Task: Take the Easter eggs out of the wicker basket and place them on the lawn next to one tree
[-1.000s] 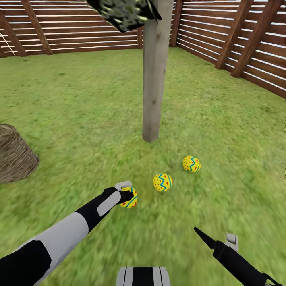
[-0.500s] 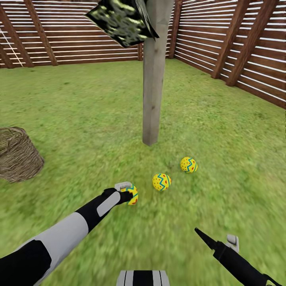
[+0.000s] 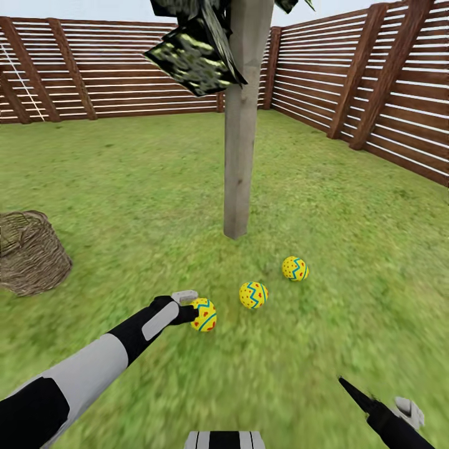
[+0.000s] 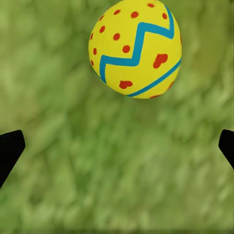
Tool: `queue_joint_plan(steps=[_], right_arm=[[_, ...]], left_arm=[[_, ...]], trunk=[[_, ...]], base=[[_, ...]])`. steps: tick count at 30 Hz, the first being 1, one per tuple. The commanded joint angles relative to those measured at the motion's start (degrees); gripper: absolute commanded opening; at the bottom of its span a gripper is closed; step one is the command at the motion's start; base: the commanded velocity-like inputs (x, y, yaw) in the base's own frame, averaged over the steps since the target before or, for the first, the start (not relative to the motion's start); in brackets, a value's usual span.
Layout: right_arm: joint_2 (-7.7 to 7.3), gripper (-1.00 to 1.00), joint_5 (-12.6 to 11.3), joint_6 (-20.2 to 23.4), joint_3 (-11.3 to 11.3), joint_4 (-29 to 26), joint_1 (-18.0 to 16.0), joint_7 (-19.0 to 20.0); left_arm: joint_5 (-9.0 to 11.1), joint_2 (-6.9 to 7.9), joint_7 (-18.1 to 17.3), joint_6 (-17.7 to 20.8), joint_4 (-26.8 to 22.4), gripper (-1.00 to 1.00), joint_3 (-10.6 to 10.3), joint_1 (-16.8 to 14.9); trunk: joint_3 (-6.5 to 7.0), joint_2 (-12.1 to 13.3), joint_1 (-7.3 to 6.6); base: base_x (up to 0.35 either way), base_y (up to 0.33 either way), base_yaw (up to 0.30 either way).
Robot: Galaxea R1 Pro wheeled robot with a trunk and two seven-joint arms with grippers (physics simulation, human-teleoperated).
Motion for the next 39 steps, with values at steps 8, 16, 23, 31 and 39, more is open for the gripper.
queue_joint_plan(steps=[8, 16, 23, 31, 39], right_arm=[[0.17, 1.0, 3.52, 0.04, -0.64, 0.02, 1.65, -0.49], [0.45, 1.0, 5.5, -0.09, -0.64, 1.64, 1.72, -0.67], [0.35, 1.0, 6.13, -0.31, -0.68, 5.06, 1.73, -2.98], [-0.09, 1.0, 6.35, -0.51, -0.67, 9.68, 1.73, -5.64], [-0.54, 1.0, 6.23, -5.97, -0.68, 14.57, 1.73, -6.05]], left_arm=[[0.54, 0.43, 0.57, 0.04, 0.25, 1.0, -0.47, 0.54], [0.46, 0.65, 0.73, -0.13, 0.28, 1.0, -0.54, 3.02], [0.46, 0.72, 0.81, -0.41, 0.28, 1.0, -0.55, 4.04], [0.39, 0.74, 0.81, -0.79, 0.28, 1.0, -0.59, 4.7], [-5.78, 0.67, 0.64, -1.08, 0.31, 1.0, -1.13, 6.69]], trunk=[[1.74, 0.09, -0.21], [3.51, 0.2, -0.42], [5.07, 0.29, -0.6], [6.84, 0.4, -0.8], [8.61, 0.51, -1.01]], base=[[0.0, 0.0, 0.0], [0.0, 0.0, 0.0], [0.0, 0.0, 0.0], [0.0, 0.0, 0.0], [0.0, 0.0, 0.0]])
